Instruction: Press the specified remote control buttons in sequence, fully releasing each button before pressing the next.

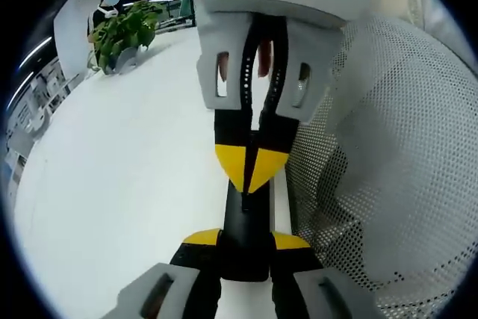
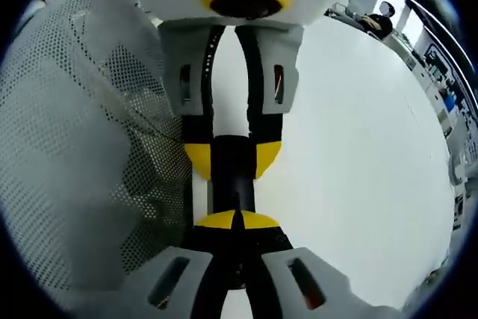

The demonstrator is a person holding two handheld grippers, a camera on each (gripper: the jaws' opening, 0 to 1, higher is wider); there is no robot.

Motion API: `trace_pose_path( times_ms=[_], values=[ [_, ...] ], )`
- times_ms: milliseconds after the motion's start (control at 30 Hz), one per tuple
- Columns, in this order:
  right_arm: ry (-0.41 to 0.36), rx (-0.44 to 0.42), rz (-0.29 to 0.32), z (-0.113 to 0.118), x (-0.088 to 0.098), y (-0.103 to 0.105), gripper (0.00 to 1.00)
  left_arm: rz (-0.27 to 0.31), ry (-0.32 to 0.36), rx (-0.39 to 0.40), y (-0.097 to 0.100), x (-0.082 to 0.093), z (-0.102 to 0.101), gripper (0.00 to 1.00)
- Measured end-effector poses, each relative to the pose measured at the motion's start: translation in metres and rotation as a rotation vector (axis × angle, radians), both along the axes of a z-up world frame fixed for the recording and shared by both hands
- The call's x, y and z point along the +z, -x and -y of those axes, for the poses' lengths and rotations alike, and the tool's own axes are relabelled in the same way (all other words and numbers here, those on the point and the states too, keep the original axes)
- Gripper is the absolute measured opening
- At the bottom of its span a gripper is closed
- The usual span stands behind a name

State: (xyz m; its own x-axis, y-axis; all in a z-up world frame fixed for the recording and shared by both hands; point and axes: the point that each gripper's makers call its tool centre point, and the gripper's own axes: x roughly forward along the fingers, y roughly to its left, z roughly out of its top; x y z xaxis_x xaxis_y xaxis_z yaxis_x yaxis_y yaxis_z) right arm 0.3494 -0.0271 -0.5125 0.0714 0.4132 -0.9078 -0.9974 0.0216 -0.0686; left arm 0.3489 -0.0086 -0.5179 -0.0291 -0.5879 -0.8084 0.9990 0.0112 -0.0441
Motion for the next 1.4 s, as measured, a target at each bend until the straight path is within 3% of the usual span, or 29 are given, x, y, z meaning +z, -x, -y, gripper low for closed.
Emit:
trace_pose_path(
  times_ms=[333,467,600,900,1400],
  values=[
    [0.089,0.191,0.111,-0.0013,-0.0012,0.0035,0.00,-0.006,0.017,0.001,0.0003,0.0007,0.0006,0.24],
    [0.096,0.181,0.089,-0.0014,-0.0003,0.0012,0.00,-0.034,0.047,0.022,-0.0006,0.0010,0.0001,0.24],
    [0.066,0.159,0.055,0.0003,0.0000,0.0005,0.00,-0.020,0.071,0.013,0.0005,0.0011,-0.0001,0.24],
    [-0.008,0.021,0.003,0.0003,0.0015,-0.0019,0.00,-0.037,0.095,0.024,-0.0001,0.0014,0.0006,0.24],
    [0.040,0.081,0.021,-0.0054,0.0007,0.0002,0.00,-0.045,0.107,0.028,0.0004,0.0020,0.0011,0.24]
  ],
)
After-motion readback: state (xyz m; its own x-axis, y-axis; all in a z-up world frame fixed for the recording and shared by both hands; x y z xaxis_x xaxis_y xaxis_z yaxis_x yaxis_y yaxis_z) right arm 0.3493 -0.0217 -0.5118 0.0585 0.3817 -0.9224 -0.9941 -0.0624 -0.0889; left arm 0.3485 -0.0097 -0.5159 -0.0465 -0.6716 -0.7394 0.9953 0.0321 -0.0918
